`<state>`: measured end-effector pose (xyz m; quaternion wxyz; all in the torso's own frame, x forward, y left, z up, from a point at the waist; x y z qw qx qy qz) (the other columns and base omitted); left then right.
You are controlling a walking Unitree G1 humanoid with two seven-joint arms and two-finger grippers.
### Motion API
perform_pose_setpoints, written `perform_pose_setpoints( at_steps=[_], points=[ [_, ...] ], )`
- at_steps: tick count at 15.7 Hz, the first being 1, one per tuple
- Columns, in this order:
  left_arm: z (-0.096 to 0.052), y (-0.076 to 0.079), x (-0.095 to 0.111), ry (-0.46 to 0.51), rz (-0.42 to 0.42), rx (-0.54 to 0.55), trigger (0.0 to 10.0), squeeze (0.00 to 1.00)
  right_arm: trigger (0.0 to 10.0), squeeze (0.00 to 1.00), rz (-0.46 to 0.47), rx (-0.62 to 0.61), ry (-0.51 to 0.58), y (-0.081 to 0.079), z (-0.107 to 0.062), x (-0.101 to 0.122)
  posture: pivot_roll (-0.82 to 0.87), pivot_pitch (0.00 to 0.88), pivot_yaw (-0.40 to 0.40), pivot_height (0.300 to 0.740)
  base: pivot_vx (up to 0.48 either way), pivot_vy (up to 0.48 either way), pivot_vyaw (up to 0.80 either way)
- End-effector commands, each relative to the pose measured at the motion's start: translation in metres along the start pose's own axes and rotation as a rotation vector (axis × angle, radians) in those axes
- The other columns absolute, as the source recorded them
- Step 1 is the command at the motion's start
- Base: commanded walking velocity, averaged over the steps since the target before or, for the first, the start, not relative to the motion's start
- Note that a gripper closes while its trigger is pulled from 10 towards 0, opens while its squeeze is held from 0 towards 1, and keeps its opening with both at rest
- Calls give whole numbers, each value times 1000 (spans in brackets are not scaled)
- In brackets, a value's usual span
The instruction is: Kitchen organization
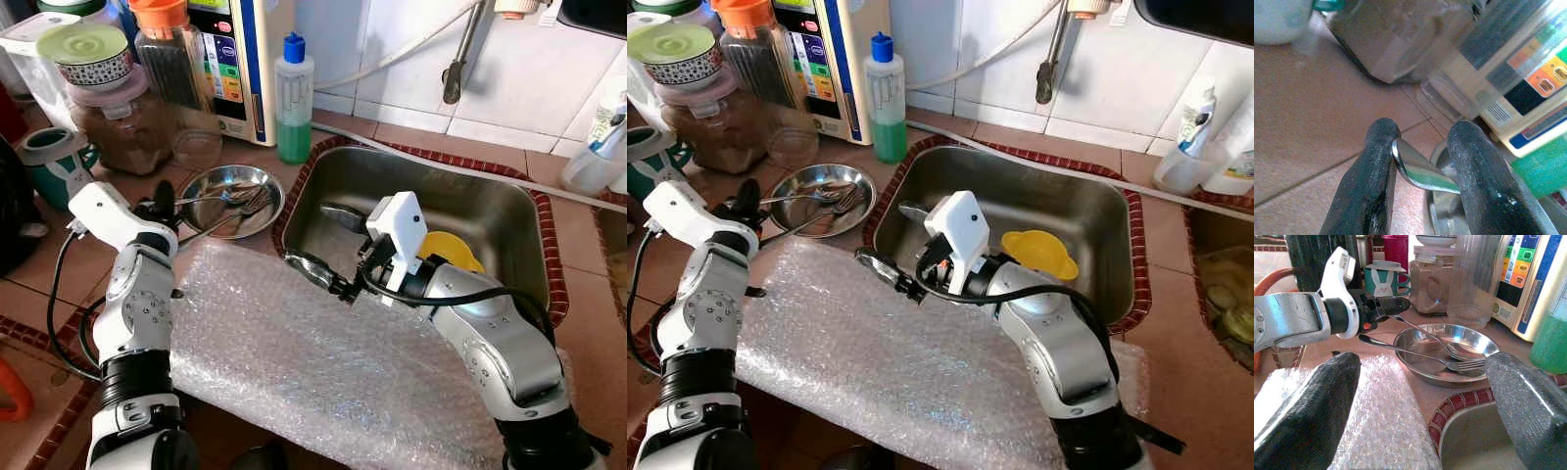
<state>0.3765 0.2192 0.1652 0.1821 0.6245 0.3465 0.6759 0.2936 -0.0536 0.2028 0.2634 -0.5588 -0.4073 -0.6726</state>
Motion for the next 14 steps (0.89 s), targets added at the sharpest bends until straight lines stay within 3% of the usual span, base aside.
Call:
perform_pose_setpoints(
  at_steps=[1, 8, 14],
  points=[
    [2, -3, 9, 39, 9, 29, 0, 0, 10000, 0, -13, 3, 7, 0, -1, 3, 14, 122, 20, 740, 0, 0, 0],
    [0, -19, 23, 100, 28, 123, 0, 0, 10000, 0, -18, 5, 3, 0, -1, 2, 18, 121, 16, 740, 0, 0, 0],
    [1, -17, 23, 103, -71, 128, 0, 0, 10000, 0, -23, 4, -6, 1, -1, 0, 16, 122, 14, 740, 0, 0, 0]
  ],
)
Point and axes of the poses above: a point about 5 cm out from each wrist's last joint towards the gripper, its own z axis pointing out of the wrist towards the gripper, its own x axis along the axis of the wrist's last joint, y = z × x, the point moved 3 cm from there along z, pointing out of the wrist towards the gripper, and after that the axes turned 8 degrees about -z, right-handed, at the moved point
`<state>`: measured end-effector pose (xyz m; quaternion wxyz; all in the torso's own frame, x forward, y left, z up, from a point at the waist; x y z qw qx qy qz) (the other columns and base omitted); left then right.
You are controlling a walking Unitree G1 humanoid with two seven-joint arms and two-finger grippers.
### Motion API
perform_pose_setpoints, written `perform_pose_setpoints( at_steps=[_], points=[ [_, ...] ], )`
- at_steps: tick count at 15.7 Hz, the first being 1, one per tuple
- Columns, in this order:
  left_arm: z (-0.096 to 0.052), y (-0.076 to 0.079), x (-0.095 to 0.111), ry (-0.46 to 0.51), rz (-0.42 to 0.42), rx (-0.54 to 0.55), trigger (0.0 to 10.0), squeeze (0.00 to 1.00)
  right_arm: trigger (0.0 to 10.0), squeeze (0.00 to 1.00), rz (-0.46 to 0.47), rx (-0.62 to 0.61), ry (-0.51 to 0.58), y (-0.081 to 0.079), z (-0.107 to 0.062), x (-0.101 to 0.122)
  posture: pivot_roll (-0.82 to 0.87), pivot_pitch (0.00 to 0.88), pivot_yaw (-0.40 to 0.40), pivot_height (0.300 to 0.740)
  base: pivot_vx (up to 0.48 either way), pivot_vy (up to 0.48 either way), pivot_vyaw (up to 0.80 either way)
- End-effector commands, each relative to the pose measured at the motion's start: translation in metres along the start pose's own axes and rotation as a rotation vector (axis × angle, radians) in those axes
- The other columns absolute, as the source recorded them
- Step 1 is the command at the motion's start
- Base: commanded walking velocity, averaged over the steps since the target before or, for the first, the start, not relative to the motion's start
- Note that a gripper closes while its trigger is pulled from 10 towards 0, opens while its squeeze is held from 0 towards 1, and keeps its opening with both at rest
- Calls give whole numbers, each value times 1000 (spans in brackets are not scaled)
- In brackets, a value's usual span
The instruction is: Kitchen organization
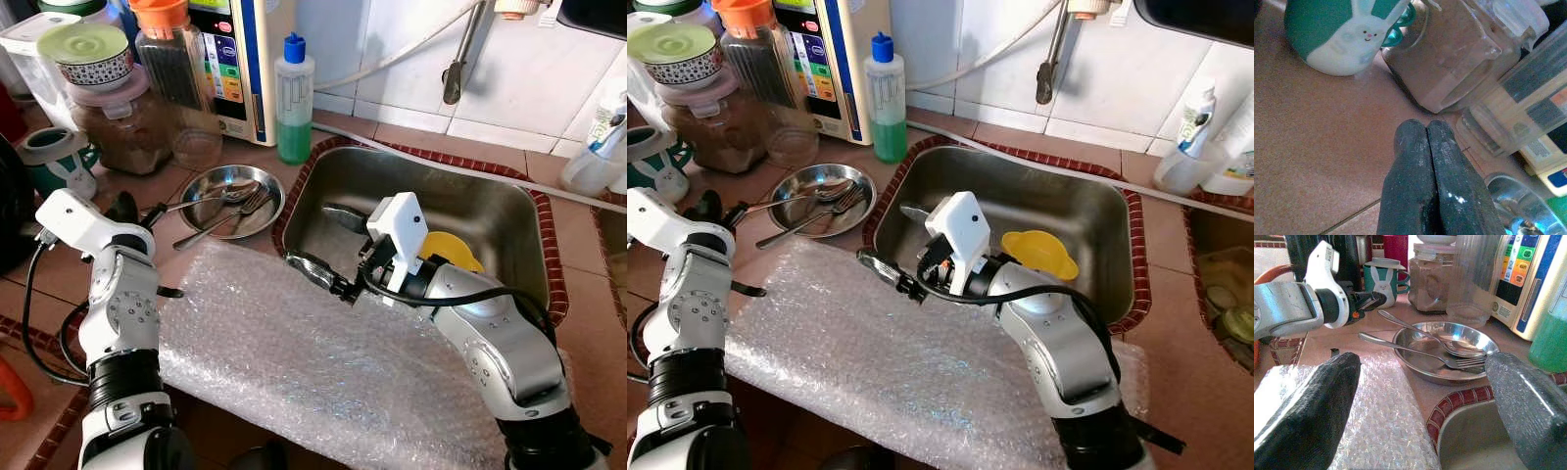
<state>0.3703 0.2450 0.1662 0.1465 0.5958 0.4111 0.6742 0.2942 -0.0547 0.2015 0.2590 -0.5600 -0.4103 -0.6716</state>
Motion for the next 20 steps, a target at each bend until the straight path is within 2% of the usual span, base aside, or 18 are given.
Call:
perform_pose_setpoints(
  at_steps=[1, 3, 4, 8, 11, 12, 13, 14, 20],
  points=[
    [1, 2, 5, 21, -25, 5, 0, 0, 10000, 0, -16, 4, 2, 0, 0, 2, 15, 122, 13, 740, 0, 0, 0],
    [1, 4, 11, 49, -33, 3, 0, 0, 10000, 0, -17, 4, 1, 0, 0, 1, 16, 122, 13, 740, 0, 0, 0],
    [1, 10, 19, 90, -44, -25, 0, 0, 10000, 0, -18, 4, 0, 0, 0, 1, 17, 122, 11, 740, 0, 0, 0],
    [-2, 23, 27, 127, -70, -85, 0, 0, 10000, 0, -22, 4, -4, 1, 0, 0, 15, 122, 11, 740, 0, 0, 0],
    [-5, 39, 35, 167, -32, -157, 0, 0, 10000, 0, -24, 4, -7, 1, 0, 0, 16, 121, 11, 740, 0, 0, 0],
    [-7, 46, 34, 172, 19, -184, 9216, 494, 10000, 0, -26, 5, -7, 0, 0, -1, 16, 120, 10, 740, 0, 0, 0],
    [-9, 49, 34, 180, 34, -216, 10000, 1000, 10000, 0, -27, 6, -8, 0, 0, -1, 16, 119, 10, 740, 0, 0, 0],
    [-10, 49, 34, 190, 62, -218, 10000, 1000, 10000, 0, -29, 6, -9, 0, 1, -1, 15, 120, 10, 740, 0, 0, 0],
    [-9, 34, 33, 198, 81, -145, 10000, 1000, 10000, 0, -38, 12, -16, 0, 0, -2, 13, 115, 7, 740, 0, 0, 0]
  ],
)
Point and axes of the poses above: a point about 5 cm out from each wrist's last joint towards the gripper, its own z axis pointing out of the wrist towards the gripper, its own x axis along the axis of the wrist's last joint, y = z × x, the point moved 3 cm from there along z, pointing out of the wrist towards the gripper, and after that the axes turned 8 degrees about -z, right-handed, at the moved point
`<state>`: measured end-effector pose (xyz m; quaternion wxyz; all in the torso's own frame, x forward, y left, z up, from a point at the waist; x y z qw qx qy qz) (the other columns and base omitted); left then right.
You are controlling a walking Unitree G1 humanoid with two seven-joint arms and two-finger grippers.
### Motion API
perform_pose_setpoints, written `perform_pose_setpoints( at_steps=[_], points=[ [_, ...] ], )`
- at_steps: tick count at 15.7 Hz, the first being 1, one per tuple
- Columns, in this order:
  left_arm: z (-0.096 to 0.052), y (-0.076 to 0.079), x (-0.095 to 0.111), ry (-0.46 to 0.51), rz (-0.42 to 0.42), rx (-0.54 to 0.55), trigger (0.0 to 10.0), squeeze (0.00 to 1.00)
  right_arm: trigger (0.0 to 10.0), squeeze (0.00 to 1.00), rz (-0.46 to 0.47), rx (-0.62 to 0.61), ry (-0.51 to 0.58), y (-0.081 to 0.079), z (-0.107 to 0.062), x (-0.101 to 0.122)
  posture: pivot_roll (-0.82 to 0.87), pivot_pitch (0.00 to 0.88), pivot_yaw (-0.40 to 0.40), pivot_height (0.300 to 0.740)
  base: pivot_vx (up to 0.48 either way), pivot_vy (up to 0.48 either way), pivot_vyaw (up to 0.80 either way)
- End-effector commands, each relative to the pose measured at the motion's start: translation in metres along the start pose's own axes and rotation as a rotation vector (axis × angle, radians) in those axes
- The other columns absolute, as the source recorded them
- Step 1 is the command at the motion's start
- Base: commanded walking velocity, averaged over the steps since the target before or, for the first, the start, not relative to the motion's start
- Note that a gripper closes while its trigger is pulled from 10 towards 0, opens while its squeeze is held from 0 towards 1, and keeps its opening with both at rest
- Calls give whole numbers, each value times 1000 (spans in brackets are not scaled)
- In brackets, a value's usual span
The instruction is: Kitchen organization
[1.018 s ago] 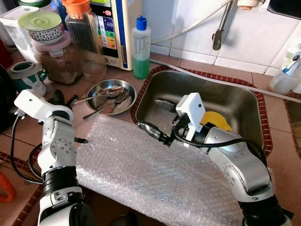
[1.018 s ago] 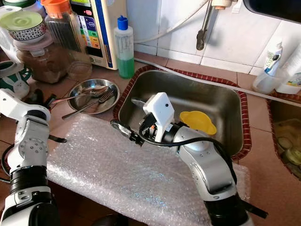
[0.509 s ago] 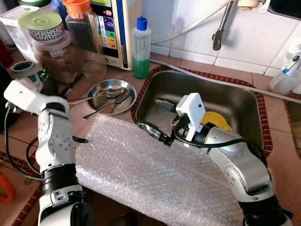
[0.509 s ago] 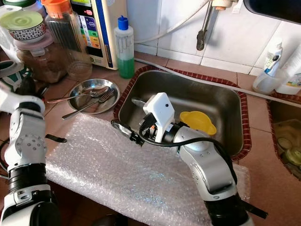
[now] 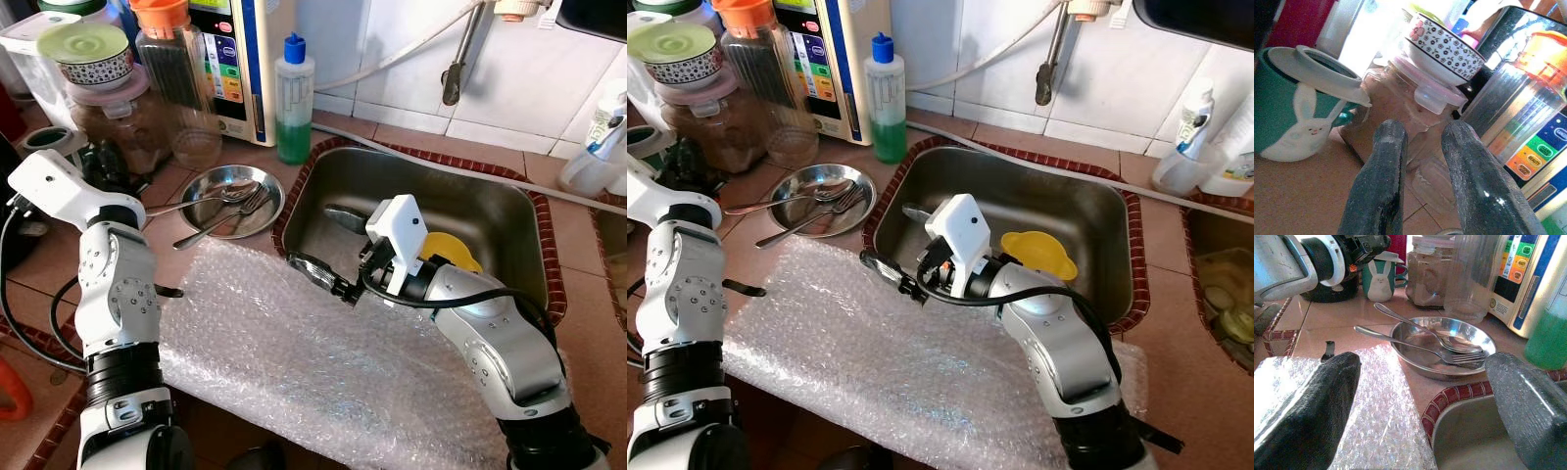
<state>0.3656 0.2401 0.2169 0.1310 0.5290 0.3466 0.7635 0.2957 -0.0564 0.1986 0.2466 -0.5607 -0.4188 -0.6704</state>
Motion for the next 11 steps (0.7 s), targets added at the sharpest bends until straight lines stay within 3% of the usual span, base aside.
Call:
perform_pose_setpoints(
  at_steps=[1, 7, 11],
  points=[
    [-2, -11, -4, -9, 15, 47, 10000, 1000, 10000, 0, -16, 14, 1, -2, 1, 1, 12, 116, 8, 740, 0, 0, 0],
    [-11, -28, -21, -52, 49, 110, 10000, 1000, 10000, 0, -25, 22, -10, -4, -1, 0, 1, 123, 3, 740, 0, 0, 0],
    [-6, -31, -25, -65, 44, 114, 10000, 1000, 10000, 0, -15, 53, -9, -9, -1, 0, -3, 123, 2, 740, 0, 0, 0]
  ],
)
Point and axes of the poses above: a point about 5 cm out from each wrist's last joint towards the gripper, its own z axis pointing out of the wrist towards the gripper, its own x axis along the axis of the wrist's last joint, y = z × x, the point moved 3 cm from there along z, pointing out of the wrist towards the gripper, and after that the axes turned 8 degrees about -z, right-handed, at the moved point
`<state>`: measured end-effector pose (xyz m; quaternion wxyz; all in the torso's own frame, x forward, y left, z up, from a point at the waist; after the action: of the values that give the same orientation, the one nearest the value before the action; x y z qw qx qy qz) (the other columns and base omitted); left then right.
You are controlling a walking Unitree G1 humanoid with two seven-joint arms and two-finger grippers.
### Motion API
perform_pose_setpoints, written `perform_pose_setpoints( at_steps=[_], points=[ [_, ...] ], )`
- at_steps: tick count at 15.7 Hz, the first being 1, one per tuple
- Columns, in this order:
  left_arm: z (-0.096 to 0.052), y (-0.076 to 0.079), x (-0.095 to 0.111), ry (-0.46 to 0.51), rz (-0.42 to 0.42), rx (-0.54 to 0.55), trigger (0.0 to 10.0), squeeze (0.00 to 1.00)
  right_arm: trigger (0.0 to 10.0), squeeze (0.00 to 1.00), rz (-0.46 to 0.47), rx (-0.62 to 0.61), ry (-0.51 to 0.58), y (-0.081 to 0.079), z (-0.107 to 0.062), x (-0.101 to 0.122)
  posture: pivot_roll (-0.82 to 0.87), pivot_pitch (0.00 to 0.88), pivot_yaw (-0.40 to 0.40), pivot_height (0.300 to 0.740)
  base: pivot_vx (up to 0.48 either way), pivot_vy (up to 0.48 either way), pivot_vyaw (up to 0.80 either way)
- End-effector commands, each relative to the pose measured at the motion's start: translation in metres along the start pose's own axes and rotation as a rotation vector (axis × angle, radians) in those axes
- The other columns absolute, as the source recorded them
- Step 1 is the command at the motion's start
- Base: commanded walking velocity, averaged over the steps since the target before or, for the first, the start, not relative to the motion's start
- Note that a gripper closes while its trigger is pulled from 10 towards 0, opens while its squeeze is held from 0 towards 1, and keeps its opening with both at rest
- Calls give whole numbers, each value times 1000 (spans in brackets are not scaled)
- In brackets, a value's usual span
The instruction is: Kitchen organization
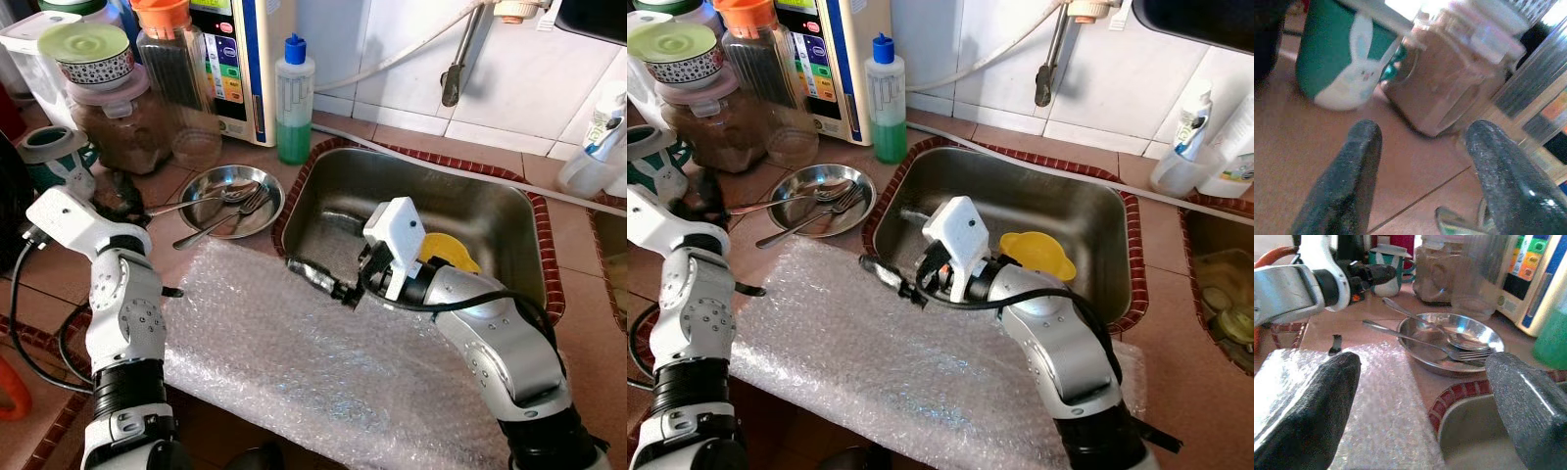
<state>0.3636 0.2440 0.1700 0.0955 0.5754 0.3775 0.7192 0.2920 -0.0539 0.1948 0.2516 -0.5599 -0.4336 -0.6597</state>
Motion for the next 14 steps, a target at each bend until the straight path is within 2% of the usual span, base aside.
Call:
perform_pose_setpoints(
  at_steps=[1, 4, 6, 10, 11, 14],
  points=[
    [4, 5, 2, 5, -22, -15, 10000, 1000, 10000, 0, -8, 24, 5, -4, -1, 3, -5, 121, 3, 740, 0, 0, 0],
    [6, 4, -7, -41, -96, 15, 10000, 1000, 10000, 0, -9, 23, 3, -4, -1, 3, -8, 122, 6, 740, 0, 0, 0],
    [8, 3, -10, -59, -104, 31, 10000, 1000, 10000, 0, -10, 23, 2, -4, -2, 3, -9, 120, 8, 740, 0, 0, 0],
    [12, 6, -20, -108, -177, 41, 10000, 1000, 10000, 0, -13, 20, 1, -4, -2, 3, -14, 121, 13, 740, 0, 0, 0],
    [12, 7, -22, -120, -187, 40, 10000, 0, 10000, 0, -15, 20, -1, -5, -2, 3, -16, 122, 14, 740, 0, 0, 0],
    [14, 7, -27, -154, -260, 57, 10000, 0, 10000, 0, -19, 19, -2, -5, -3, 3, -19, 125, 16, 740, 0, 0, 0]
  ],
)
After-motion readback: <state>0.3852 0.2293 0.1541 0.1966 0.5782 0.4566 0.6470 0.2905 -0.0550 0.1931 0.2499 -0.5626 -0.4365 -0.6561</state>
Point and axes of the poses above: a point about 5 cm out from each wrist's last joint towards the gripper, its own z axis pointing out of the wrist towards the gripper, its own x axis along the axis of the wrist's last joint, y = z × x, the point moved 3 cm from there along z, pointing out of the wrist towards the gripper, and after that the axes turned 8 degrees about -z, right-handed, at the moved point
